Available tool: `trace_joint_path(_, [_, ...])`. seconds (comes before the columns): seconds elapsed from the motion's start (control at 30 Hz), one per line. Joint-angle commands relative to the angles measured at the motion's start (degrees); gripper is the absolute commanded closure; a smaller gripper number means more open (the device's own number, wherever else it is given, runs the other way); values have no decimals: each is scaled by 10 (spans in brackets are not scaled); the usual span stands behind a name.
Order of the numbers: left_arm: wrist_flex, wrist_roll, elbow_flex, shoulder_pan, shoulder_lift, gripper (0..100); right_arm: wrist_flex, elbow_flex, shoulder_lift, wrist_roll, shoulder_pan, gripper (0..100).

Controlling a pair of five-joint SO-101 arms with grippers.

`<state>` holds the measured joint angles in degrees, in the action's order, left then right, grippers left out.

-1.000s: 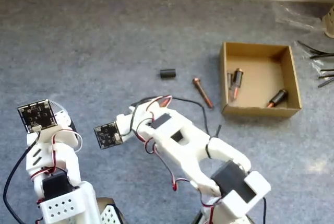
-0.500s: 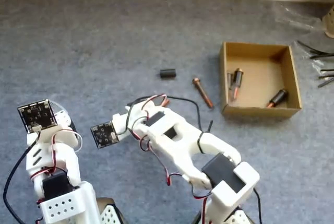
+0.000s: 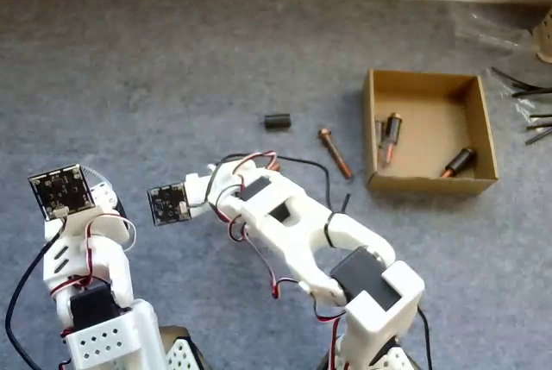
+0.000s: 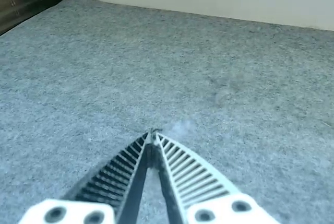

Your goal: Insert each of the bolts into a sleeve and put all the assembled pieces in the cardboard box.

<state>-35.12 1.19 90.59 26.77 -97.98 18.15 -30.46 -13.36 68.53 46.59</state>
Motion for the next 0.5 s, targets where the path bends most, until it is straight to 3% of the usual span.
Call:
trace_joint_path(0.0, [-1,1,-11,6,-7,994,-11,16,6,-11,-13,993])
trace_joint_path(0.13, [-1,1,-11,6,-7,994,-11,16,30,-14,-16,993])
trace_joint_path(0.47, [-1,1,-11,6,-7,994,-8,12,167,-162,-80,993])
